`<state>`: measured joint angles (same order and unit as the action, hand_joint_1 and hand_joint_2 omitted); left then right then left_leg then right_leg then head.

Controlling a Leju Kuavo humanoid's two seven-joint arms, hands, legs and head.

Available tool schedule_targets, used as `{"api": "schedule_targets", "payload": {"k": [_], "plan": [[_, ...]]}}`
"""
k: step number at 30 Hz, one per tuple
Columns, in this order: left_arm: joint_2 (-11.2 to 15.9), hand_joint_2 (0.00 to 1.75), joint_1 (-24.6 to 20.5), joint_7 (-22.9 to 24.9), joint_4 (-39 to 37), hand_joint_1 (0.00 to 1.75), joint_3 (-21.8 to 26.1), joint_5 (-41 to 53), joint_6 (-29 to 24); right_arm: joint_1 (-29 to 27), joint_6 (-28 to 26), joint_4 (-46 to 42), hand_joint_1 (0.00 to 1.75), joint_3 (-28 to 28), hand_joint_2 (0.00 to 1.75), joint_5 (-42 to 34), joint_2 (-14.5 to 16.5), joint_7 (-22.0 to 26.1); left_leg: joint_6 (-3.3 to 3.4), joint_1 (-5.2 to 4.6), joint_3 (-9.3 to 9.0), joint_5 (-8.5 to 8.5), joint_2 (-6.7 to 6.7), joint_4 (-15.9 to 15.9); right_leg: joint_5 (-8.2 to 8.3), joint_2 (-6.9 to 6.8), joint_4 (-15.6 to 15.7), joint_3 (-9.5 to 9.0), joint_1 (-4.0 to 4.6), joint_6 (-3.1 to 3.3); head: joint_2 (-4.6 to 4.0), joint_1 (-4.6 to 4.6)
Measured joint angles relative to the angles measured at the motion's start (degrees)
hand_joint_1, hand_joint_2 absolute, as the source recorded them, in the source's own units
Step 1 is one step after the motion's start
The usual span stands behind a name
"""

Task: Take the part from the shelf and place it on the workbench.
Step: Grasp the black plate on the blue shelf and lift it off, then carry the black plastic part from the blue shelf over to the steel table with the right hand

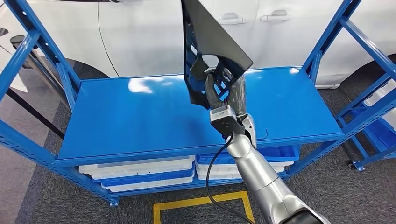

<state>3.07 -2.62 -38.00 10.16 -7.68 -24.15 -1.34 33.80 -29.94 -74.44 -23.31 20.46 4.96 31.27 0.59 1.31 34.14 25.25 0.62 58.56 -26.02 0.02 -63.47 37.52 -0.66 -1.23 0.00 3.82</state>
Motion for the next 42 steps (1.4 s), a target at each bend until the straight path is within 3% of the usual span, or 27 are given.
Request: {"api": "schedule_targets", "payload": {"k": [2, 6, 8, 10, 11, 12, 13, 14, 16, 18, 21, 23, 25, 26, 27, 28, 31, 32, 35, 37, 38, 40, 41, 42], "plan": [[0.0, 1.75, 0.0, -0.5, 0.0, 0.00, 0.3, 0.0, 0.0, -0.9, 0.1, -3.1, 1.75, 0.0, 1.75, -1.6, -0.5, 1.2, -0.60, -0.15, -0.05, 0.15, -0.02, 0.0, 1.24, 0.04, 4.5, -2.16, 0.27, 0.40, 0.00, 0.00], [0.2, 1.75, 0.1, -1.0, 0.0, 0.00, 0.8, 0.0, 0.1, -2.6, 0.9, -7.5, 1.75, 0.0, 1.75, -3.6, -1.3, 1.7, -1.90, -0.12, -0.04, 0.92, -0.17, 0.5, 1.29, 0.09, 5.3, -2.55, 0.25, 1.68, 0.00, 0.01], [0.3, 1.75, 0.1, -1.3, 0.0, 0.00, 0.9, 0.1, 0.0, -3.6, 2.0, -10.3, 1.75, -0.2, 1.75, -5.7, -1.6, 2.0, -2.18, -0.06, 2.05, 3.81, -0.27, 5.3, 1.38, -0.06, 5.7, -2.83, 0.16, 2.32, 0.00, 0.01], [0.4, 1.75, 0.2, -1.6, 0.0, 0.00, 1.1, 0.3, -0.2, -4.6, 3.2, -13.1, 1.75, -0.7, 1.75, -7.5, -2.0, 2.1, -2.34, -0.06, 5.48, 7.13, -0.29, 12.8, 1.26, -0.12, 5.7, -2.87, 0.41, 2.70, 0.00, 0.01], [0.5, 1.75, 0.2, -1.7, 0.0, 0.00, 1.2, 0.3, -0.3, -5.3, 3.9, -14.6, 1.75, -1.0, 1.75, -8.4, -2.3, 2.0, -2.38, -0.06, 6.57, 7.68, -0.28, 15.0, 1.19, -0.10, 5.6, -2.90, 0.53, 2.79, 0.00, 0.01], [0.6, 1.75, 0.3, -1.7, 0.0, 0.00, 1.3, 0.3, -0.4, -6.0, 4.6, -16.2, 1.75, -1.4, 1.75, -9.3, -2.5, 1.9, -2.36, -0.06, 6.74, 7.15, -0.29, 15.3, 1.09, -0.07, 5.5, -2.93, 0.64, 2.84, 0.00, 0.01], [0.7, 1.75, 0.3, -1.8, 0.0, 0.00, 1.4, 0.3, -0.4, -6.8, 5.5, -18.1, 1.75, -1.9, 1.75, -10.5, -2.8, 2.0, -2.26, -0.07, 5.89, 5.66, -0.29, 13.4, 0.96, -0.03, 5.3, -2.98, 0.71, 2.85, 0.00, 0.00], [0.8, 1.75, 0.3, -1.8, 0.0, 0.00, 1.5, 0.3, -0.5, -7.6, 6.7, -20.0, 1.75, -2.4, 1.75, -12.1, -3.0, 2.2, -2.03, -0.09, 4.19, 3.61, -0.29, 9.8, 0.78, 0.02, 5.2, -3.04, 0.77, 2.80, 0.00, 0.00], [1.1, 1.75, 0.2, -1.8, 0.0, 0.00, 1.8, 0.3, -0.6, -9.1, 9.8, -23.8, 1.75, -3.3, 1.75, -16.0, -3.6, 3.0, -1.42, -0.30, 0.90, 1.03, -0.26, 3.2, 0.45, 0.10, 4.7, -3.04, 0.97, 2.47, 0.00, 0.00], [1.2, 1.75, 0.2, -1.7, 0.0, 0.00, 2.0, 0.3, -0.5, -10.8, 14.6, -27.3, 1.75, -4.3, 1.75, -21.4, -4.3, 3.2, -0.96, -0.60, -0.16, 0.72, -0.18, 0.9, 0.44, 0.07, 4.4, -2.87, 1.05, 1.98, 0.00, 0.01], [1.2, 1.75, 0.2, -1.1, 0.0, 0.00, 2.3, 0.2, 0.0, -14.3, 28.2, -31.0, 1.75, -6.5, 1.75, -32.0, -5.4, 2.4, -0.17, -0.38, -0.18, 0.12, -0.27, 0.2, -0.15, 0.10, 4.0, -2.66, 0.96, 1.10, 0.00, 0.01], [1.2, 1.75, 0.2, -0.4, 0.0, 0.00, 2.6, 0.0, -0.2, -16.2, 36.6, -32.2, 1.75, -8.2, 1.75, -37.5, -5.7, 1.7, 0.49, -0.08, -0.09, -0.40, -0.46, -0.3, -3.45, 0.16, 0.2, -1.25, 0.79, 0.46, 0.00, 0.00], [1.3, 1.75, 0.2, 0.1, 0.0, 0.00, 2.8, 0.0, -0.8, -17.0, 40.6, -32.5, 1.75, -9.2, 1.75, -41.1, -5.8, 0.5, 0.71, -0.11, 0.35, -0.74, -0.54, -0.3, -7.75, 0.15, -6.9, 1.33, 0.42, -0.04, 0.00, 0.00], [1.3, 1.75, 0.2, 0.4, 0.0, 0.00, 2.9, 0.0, -1.1, -17.2, 41.7, -32.6, 1.75, -9.4, 1.75, -42.7, -5.8, -0.1, 0.68, -0.11, 0.63, -0.94, -0.56, -0.3, -8.90, 0.14, -9.7, 2.17, 0.19, -0.23, 0.00, 0.00], [1.3, 1.75, 0.2, 0.7, 0.0, 0.00, 3.0, 0.0, -1.5, -17.3, 42.9, -32.6, 1.75, -9.6, 1.75, -44.4, -5.9, -0.8, 0.60, -0.09, 0.94, -1.17, -0.57, -0.3, -9.01, 0.11, -10.7, 2.13, -0.03, -0.38, 0.00, 0.00], [1.4, 1.75, 0.2, 1.0, 0.0, 0.00, 3.1, 0.0, -1.7, -17.4, 44.3, -32.6, 1.75, -9.7, 1.75, -46.0, -5.9, -1.2, 0.47, -0.07, 1.28, -1.42, -0.56, -0.2, -8.11, 0.08, -9.5, 0.98, -0.23, -0.48, 0.00, 0.00], [1.7, 1.75, 0.2, 1.3, 0.0, 0.00, 3.3, 0.0, -2.3, -17.5, 49.6, -32.6, 1.75, -10.4, 1.75, -50.1, -6.1, -1.4, -0.28, -0.03, 2.03, -2.23, -0.43, 0.0, -4.29, 0.04, 1.9, -6.38, -0.46, -0.38, 0.00, 0.01], [1.8, 1.75, 0.2, 1.3, 0.0, 0.00, 3.4, 0.0, -2.4, -17.6, 51.1, -32.6, 1.75, -10.6, 1.75, -51.0, -6.2, -1.2, -0.66, -0.04, 2.07, -2.52, -0.38, -0.1, -3.63, 0.09, 4.4, -7.84, -0.31, -0.20, 0.00, 0.01], [2.1, 1.75, 0.2, 1.3, 0.0, 0.00, 3.5, 0.0, -2.5, -17.7, 53.1, -32.6, 1.75, -11.0, 1.75, -52.3, -6.3, -0.7, -1.93, 0.00, 2.15, -3.45, -0.33, -0.4, -2.71, 0.22, 5.5, -7.86, 0.09, 0.83, 0.00, 0.00], [2.2, 1.75, 0.3, 1.3, 0.0, 0.00, 3.5, 0.1, -2.5, -17.8, 53.3, -32.6, 1.75, -11.3, 1.75, -52.4, -6.3, -0.6, -2.45, 0.14, 3.01, -1.86, -0.35, 0.8, -1.68, 0.04, 6.0, -7.10, -0.05, 1.92, 0.00, 0.00], [2.3, 1.75, 0.4, 1.3, 0.0, 0.00, 3.5, 0.1, -2.4, -17.8, 53.5, -32.6, 1.75, -11.4, 1.75, -52.6, -6.4, -0.5, -2.57, 0.22, 3.94, 0.43, -0.37, 3.0, -1.04, -0.07, 6.2, -6.54, -0.11, 2.38, 0.00, 0.00], [2.4, 1.75, 0.3, 1.3, 0.0, 0.00, 3.5, 0.1, -2.3, -17.8, 54.1, -32.6, 1.75, -11.5, 1.75, -53.0, -6.4, -0.2, -2.76, 0.24, 6.25, 6.03, -0.41, 10.4, 0.09, -0.20, 6.1, -5.14, 0.18, 2.88, 0.00, 0.00], [2.5, 1.75, 0.3, 1.3, 0.0, 0.00, 3.5, 0.1, -2.2, -17.9, 54.5, -32.6, 1.75, -11.5, 1.75, -53.3, -6.5, -0.1, -2.86, 0.23, 6.98, 7.72, -0.41, 13.9, 0.64, -0.22, 6.1, -4.40, 0.34, 2.95, 0.00, 0.00], [2.6, 1.75, 0.3, 1.3, 0.0, 0.00, 3.5, 0.1, -2.1, -17.9, 54.8, -32.6, 1.75, -11.5, 1.75, -53.6, -6.6, 0.0, -2.89, 0.20, 6.94, 8.10, -0.41, 16.0, 1.16, -0.24, 6.0, -3.67, 0.50, 2.98, 0.00, 0.00]]}}
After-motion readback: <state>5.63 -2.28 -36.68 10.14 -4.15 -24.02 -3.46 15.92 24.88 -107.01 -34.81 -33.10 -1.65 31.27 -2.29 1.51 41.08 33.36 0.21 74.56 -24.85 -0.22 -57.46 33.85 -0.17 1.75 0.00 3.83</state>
